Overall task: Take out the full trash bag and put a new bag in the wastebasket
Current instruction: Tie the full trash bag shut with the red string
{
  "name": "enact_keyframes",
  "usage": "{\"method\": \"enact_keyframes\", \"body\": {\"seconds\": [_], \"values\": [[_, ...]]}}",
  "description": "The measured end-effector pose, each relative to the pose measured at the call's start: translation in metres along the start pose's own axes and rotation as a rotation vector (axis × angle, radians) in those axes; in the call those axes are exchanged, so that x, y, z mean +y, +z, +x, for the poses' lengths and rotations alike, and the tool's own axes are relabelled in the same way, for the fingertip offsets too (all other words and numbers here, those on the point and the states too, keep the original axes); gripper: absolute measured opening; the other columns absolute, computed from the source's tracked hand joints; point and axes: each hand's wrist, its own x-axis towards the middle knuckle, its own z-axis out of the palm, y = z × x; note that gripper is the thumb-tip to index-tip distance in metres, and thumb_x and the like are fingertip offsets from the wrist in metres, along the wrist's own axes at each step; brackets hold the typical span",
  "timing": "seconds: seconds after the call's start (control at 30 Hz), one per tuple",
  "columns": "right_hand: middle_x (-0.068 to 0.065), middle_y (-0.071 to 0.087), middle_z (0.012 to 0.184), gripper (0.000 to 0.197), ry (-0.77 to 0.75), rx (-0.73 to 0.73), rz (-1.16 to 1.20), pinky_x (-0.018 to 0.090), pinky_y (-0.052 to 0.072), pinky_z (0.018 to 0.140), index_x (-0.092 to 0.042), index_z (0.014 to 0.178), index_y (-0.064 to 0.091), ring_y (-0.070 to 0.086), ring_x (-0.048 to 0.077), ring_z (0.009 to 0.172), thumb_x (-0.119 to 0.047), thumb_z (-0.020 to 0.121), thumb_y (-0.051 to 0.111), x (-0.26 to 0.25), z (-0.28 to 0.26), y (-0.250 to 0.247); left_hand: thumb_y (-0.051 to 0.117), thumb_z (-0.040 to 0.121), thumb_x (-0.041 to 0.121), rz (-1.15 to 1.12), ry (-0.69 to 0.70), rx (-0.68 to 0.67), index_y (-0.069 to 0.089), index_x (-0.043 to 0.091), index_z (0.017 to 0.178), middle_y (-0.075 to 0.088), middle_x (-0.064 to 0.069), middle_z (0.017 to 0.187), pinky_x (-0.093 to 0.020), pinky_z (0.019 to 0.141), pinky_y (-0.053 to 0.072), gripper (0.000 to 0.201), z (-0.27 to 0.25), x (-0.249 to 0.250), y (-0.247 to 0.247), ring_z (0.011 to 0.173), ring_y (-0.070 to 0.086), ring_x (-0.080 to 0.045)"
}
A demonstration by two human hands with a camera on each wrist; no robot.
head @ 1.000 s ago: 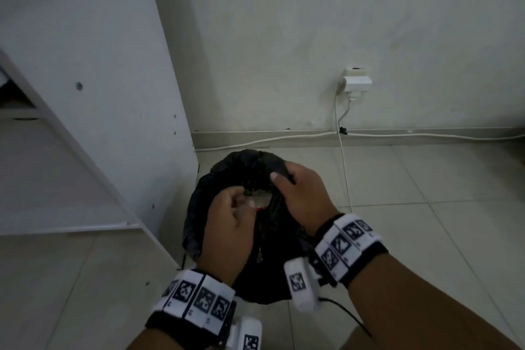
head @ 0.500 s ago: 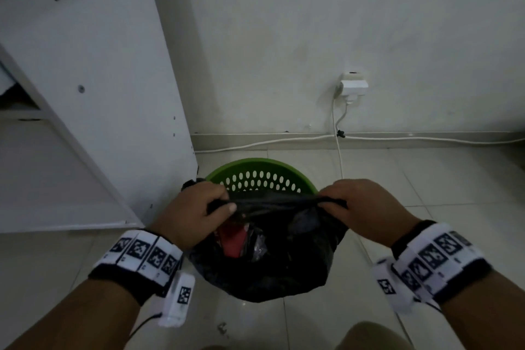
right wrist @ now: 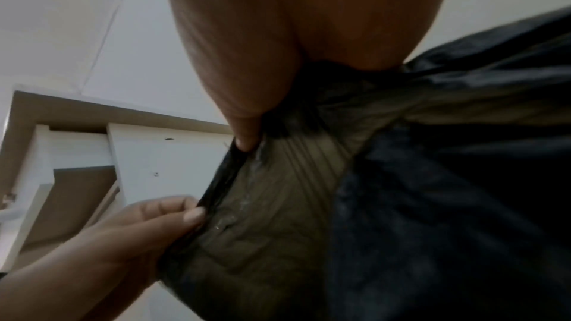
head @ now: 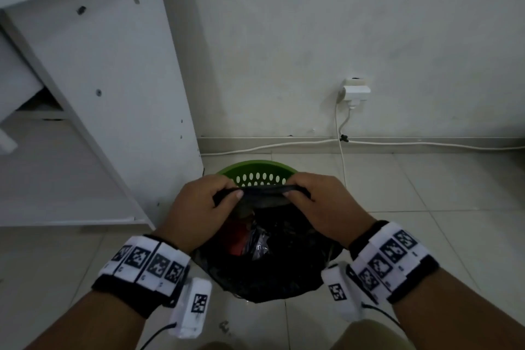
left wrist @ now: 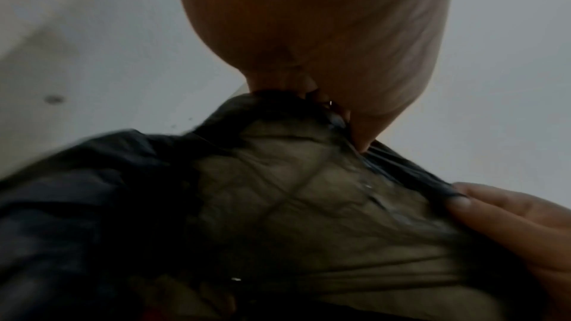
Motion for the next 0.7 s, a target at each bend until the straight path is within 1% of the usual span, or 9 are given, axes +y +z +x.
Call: {"method": "enact_keyframes", "body": {"seconds": [0.13, 0.2, 0.27, 0.33, 0.43, 0.5, 0.57, 0.63, 0.7], "values": [[-0.002, 0.071, 0.089, 0.034, -0.023, -0.05, -0.136, 0.033, 0.05, 0.075, -0.023, 0.103, 0.073, 0.064, 0.015, 0.082, -0.038, 0.093, 0.045, 0.027, -0.009, -0.017, 0.069, 0.093, 0.02, -0.006, -0.12, -0.044, 0.068, 0.032, 0.082, 0.068, 0.017, 0.082, -0.005, 0.068, 0.041, 0.016, -0.019, -0.024, -0.019, 0.084, 0.062, 0.006], [0.002, 0.066, 0.085, 0.052, 0.019, -0.051, -0.336, 0.036, 0.049, 0.07, -0.025, 0.104, 0.074, 0.064, 0.023, 0.08, -0.048, 0.09, 0.03, 0.037, -0.007, -0.022, 0.069, 0.092, 0.017, -0.025, -0.134, -0.04, 0.069, 0.03, 0.083, 0.069, 0.017, 0.083, -0.004, 0.068, 0.041, 0.016, -0.022, -0.021, -0.023, 0.085, 0.063, 0.005], [0.006, 0.061, 0.084, 0.051, 0.01, 0.054, -0.531, 0.039, 0.046, 0.068, -0.019, 0.096, 0.075, 0.062, 0.031, 0.079, -0.045, 0.088, 0.032, 0.037, -0.001, -0.025, 0.068, 0.092, 0.017, -0.05, -0.108, -0.026, 0.069, 0.03, 0.085, 0.069, 0.017, 0.085, -0.006, 0.071, 0.042, 0.015, -0.019, -0.011, -0.02, 0.086, 0.063, 0.002], [0.007, 0.062, 0.104, 0.046, 0.004, 0.122, -0.544, 0.042, 0.045, 0.084, -0.018, 0.11, 0.07, 0.06, 0.032, 0.098, -0.046, 0.083, 0.045, 0.021, 0.003, -0.024, 0.068, 0.092, 0.017, -0.064, -0.058, 0.008, 0.069, 0.029, 0.089, 0.068, 0.016, 0.089, -0.007, 0.076, 0.043, 0.012, -0.013, 0.003, -0.015, 0.088, 0.062, 0.003], [0.003, 0.054, 0.137, 0.077, -0.06, 0.004, -0.362, 0.045, 0.035, 0.109, -0.02, 0.14, 0.049, 0.048, 0.023, 0.127, -0.065, 0.077, 0.051, -0.013, 0.01, -0.013, 0.068, 0.092, 0.022, -0.063, 0.012, 0.061, 0.073, 0.023, 0.095, 0.069, 0.012, 0.092, -0.007, 0.081, 0.043, 0.007, -0.002, 0.024, -0.009, 0.089, 0.062, 0.002], [-0.002, 0.064, 0.126, 0.065, -0.072, -0.057, -0.192, 0.036, 0.043, 0.102, -0.024, 0.134, 0.056, 0.058, 0.015, 0.116, -0.064, 0.082, 0.054, -0.029, 0.014, -0.006, 0.065, 0.089, 0.026, -0.044, 0.05, 0.061, 0.074, 0.021, 0.095, 0.07, 0.01, 0.092, -0.013, 0.081, 0.046, 0.013, 0.0, 0.033, -0.008, 0.088, 0.062, -0.001], [-0.006, 0.074, 0.101, 0.03, -0.07, -0.063, -0.044, 0.021, 0.047, 0.081, -0.025, 0.112, 0.071, 0.064, 0.006, 0.088, -0.043, 0.09, 0.062, -0.031, 0.018, -0.007, 0.066, 0.09, 0.024, -0.041, 0.033, 0.059, 0.073, 0.022, 0.094, 0.069, 0.01, 0.092, -0.014, 0.08, 0.046, 0.008, -0.001, 0.034, -0.012, 0.087, 0.062, -0.001], [-0.011, 0.072, 0.083, 0.016, -0.07, -0.038, -0.007, 0.009, 0.04, 0.067, -0.022, 0.097, 0.076, 0.059, -0.001, 0.071, -0.032, 0.092, 0.065, -0.026, 0.017, -0.015, 0.068, 0.091, 0.018, -0.051, -0.014, 0.035, 0.071, 0.026, 0.091, 0.069, 0.013, 0.091, -0.012, 0.079, 0.046, 0.009, -0.008, 0.027, -0.021, 0.087, 0.063, 0.0], [-0.014, 0.064, 0.068, 0.013, -0.04, 0.003, 0.019, 0.007, 0.037, 0.06, -0.023, 0.091, 0.076, 0.055, -0.003, 0.062, -0.033, 0.089, 0.068, -0.017, 0.014, -0.027, 0.068, 0.092, 0.016, -0.091, -0.067, -0.027, 0.071, 0.028, 0.089, 0.07, 0.015, 0.09, -0.018, 0.078, 0.05, 0.012, -0.016, 0.02, -0.03, 0.087, 0.065, 0.0]]}}
